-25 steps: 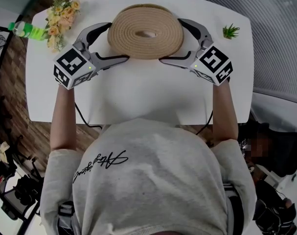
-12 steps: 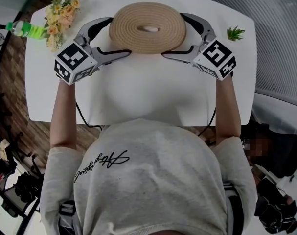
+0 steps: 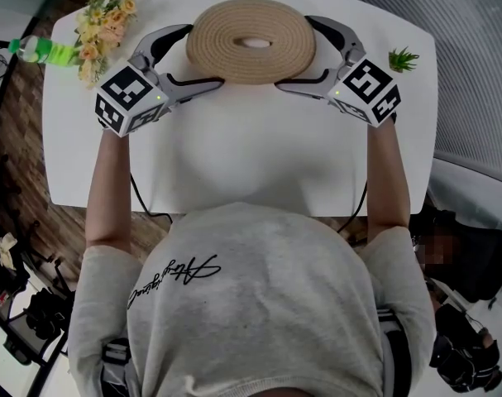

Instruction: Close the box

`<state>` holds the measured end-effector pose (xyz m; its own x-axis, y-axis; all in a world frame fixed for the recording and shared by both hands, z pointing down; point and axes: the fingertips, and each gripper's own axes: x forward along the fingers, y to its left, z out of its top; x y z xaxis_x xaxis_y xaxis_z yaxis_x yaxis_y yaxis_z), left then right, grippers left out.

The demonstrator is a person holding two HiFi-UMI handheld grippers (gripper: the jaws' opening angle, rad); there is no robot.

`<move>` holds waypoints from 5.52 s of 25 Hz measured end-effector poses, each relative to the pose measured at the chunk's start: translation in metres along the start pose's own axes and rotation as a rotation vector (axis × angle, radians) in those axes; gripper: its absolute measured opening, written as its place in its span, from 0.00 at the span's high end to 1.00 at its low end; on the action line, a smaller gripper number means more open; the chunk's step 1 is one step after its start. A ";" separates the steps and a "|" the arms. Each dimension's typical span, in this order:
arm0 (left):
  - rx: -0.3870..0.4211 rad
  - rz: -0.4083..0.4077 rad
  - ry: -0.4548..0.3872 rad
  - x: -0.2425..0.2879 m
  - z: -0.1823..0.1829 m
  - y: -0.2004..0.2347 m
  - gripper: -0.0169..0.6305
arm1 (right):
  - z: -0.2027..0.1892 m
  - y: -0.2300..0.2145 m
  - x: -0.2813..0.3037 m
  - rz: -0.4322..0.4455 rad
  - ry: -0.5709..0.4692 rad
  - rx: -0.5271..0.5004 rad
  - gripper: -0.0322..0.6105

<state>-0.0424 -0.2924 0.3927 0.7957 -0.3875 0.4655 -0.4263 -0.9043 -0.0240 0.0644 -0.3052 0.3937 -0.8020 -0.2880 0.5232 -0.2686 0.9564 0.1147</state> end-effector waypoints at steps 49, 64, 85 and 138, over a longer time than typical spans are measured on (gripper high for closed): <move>-0.010 0.016 0.034 0.014 -0.010 0.012 0.21 | -0.022 -0.012 0.020 0.040 0.047 0.059 0.04; -0.063 0.070 -0.046 0.008 -0.007 0.013 0.20 | -0.019 -0.012 0.016 -0.040 -0.035 0.124 0.03; -0.018 0.145 -0.166 -0.017 0.027 -0.023 0.20 | 0.022 0.011 -0.019 -0.126 -0.180 0.119 0.03; -0.085 0.323 -0.407 -0.089 0.067 -0.113 0.28 | 0.084 0.106 -0.083 -0.269 -0.438 0.183 0.19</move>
<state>-0.0360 -0.1677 0.2943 0.7133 -0.6978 0.0650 -0.6976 -0.7159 -0.0294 0.0579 -0.1841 0.2914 -0.8290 -0.5518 0.0904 -0.5519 0.8335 0.0263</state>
